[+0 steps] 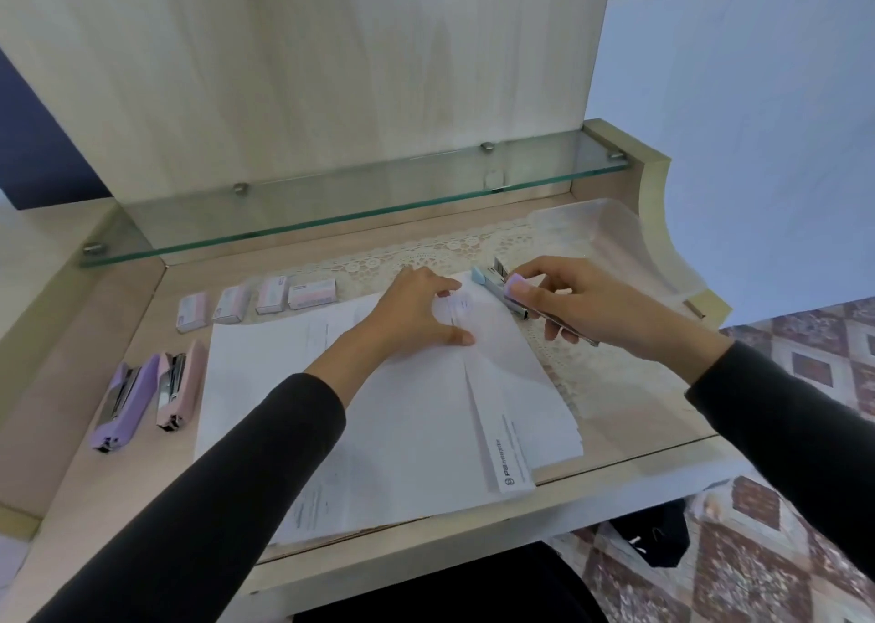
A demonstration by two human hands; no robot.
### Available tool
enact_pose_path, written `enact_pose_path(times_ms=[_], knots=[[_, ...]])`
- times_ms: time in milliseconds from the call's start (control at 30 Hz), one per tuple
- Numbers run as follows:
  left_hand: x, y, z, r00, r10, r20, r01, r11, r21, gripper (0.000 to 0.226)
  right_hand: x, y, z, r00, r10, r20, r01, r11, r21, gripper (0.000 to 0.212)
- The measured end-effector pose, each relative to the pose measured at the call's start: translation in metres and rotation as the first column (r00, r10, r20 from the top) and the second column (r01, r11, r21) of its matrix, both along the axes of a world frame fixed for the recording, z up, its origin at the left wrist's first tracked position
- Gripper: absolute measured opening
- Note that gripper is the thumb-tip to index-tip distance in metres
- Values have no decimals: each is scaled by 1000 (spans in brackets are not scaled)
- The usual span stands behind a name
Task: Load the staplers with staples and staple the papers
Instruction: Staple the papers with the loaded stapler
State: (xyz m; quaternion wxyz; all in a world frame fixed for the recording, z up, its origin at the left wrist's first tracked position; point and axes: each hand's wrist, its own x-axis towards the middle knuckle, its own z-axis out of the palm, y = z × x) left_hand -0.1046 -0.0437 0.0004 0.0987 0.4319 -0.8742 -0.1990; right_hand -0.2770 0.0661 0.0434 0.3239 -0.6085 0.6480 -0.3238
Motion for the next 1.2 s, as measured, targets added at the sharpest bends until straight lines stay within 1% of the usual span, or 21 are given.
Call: enact_pose_path(times_ms=[67, 133, 200, 300, 433, 500, 533, 600, 667, 733, 833, 967, 1100, 1200], knots=[[1, 1, -2, 999, 13, -44, -13, 1000, -2, 66, 4, -3, -4, 1000, 7, 0, -7, 1000, -19, 27], [3, 3, -3, 995, 15, -102, -15, 1000, -1, 54, 7, -7, -8, 999, -1, -34, 0, 999, -45, 30], [7, 5, -1, 985, 13, -173, -7, 999, 39, 46, 9, -12, -10, 998, -13, -63, 9, 998, -66, 31], [13, 7, 0, 976, 29, -217, -7, 995, 101, 51, 12, -20, -11, 997, -17, -72, 11, 996, -83, 34], [18, 9, -5, 980, 90, -175, -67, 989, 128, 67, 15, -31, -12, 991, -34, -126, 22, 995, -93, 37], [19, 10, -6, 982, 115, -147, -102, 991, 90, 72, 16, -33, -13, 993, -34, -115, 24, 996, -91, 35], [19, 11, -7, 982, 117, -150, -107, 992, 67, 70, 16, -34, -13, 993, -30, -116, 20, 996, -86, 34], [20, 12, -9, 980, 92, -178, -86, 996, 39, 59, 15, -35, -15, 991, -22, -134, 13, 997, -73, 30], [20, 12, -14, 978, 61, -200, -60, 998, 12, 42, 15, -36, -18, 990, -23, -143, 14, 998, -61, 27], [21, 11, -19, 964, 76, -255, -78, 997, 5, 36, 14, -35, -20, 991, -22, -130, 15, 999, -53, 26], [21, 11, -23, 927, 100, -362, -108, 994, -3, 39, 14, -34, -23, 990, -14, -138, 8, 999, -44, 24], [24, 13, -18, 888, 68, -454, -118, 989, -83, 44, 13, -34, -21, 993, -6, -119, 0, 999, -46, 28], [26, 13, -2, 871, -27, -491, -91, 972, -215, 50, 15, -33, -11, 994, 25, -108, -35, 995, -92, 30], [27, 14, 11, 867, -115, -485, -39, 955, -296, 50, 20, -32, 1, 998, 48, -28, -51, 993, -103, 28]])
